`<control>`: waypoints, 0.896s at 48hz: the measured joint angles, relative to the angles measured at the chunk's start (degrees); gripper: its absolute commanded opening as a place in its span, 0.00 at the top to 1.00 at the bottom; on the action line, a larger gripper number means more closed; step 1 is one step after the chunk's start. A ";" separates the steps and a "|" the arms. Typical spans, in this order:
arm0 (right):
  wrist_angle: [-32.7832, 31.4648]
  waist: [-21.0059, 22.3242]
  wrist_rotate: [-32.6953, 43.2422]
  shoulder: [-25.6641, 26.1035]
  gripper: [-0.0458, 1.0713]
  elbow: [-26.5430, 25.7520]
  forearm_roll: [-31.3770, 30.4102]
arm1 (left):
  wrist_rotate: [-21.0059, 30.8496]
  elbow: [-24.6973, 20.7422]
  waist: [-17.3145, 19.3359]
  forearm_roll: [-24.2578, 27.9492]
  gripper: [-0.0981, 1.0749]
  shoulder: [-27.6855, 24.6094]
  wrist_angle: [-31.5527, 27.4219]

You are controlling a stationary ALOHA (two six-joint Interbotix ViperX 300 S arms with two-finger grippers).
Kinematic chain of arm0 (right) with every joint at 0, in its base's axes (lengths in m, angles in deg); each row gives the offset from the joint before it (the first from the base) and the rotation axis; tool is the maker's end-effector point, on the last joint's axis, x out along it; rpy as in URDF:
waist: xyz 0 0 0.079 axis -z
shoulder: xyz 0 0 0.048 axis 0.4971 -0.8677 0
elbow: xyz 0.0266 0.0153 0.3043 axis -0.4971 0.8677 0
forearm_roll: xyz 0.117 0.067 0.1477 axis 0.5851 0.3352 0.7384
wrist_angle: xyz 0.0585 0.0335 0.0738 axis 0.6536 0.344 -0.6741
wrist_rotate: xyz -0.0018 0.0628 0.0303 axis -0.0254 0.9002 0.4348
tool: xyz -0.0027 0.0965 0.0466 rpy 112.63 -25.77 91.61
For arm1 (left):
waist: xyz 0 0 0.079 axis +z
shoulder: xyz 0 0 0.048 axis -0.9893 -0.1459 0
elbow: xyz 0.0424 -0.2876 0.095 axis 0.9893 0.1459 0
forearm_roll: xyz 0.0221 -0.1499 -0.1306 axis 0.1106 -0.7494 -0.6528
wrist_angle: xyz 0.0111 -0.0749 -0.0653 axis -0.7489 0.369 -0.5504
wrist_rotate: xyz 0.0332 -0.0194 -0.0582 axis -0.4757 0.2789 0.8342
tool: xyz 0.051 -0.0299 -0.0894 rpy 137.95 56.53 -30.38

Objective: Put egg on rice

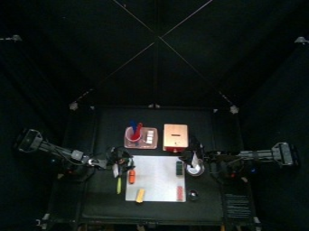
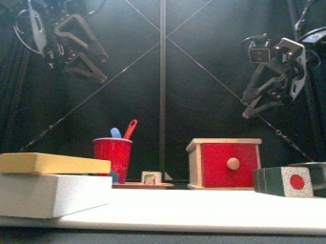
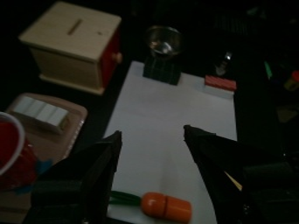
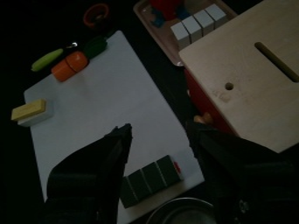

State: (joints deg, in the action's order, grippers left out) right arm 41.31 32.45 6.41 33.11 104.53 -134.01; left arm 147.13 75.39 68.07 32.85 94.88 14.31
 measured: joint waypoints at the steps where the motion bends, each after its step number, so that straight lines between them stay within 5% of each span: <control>1: 0.00 0.00 0.09 0.00 0.18 0.00 0.18 | 0.09 0.70 0.53 0.70 0.13 1.32 0.18; 21: -0.18 0.26 0.09 -0.53 0.18 0.88 0.79 | 0.18 3.60 10.63 4.75 0.13 5.54 9.14; 43: -0.53 0.62 0.00 -0.88 0.18 1.41 0.88 | 0.18 4.31 14.94 4.66 0.13 5.45 10.55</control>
State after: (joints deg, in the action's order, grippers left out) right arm 40.78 33.06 6.41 32.24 105.94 -133.13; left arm 147.30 79.70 83.01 37.51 100.32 24.85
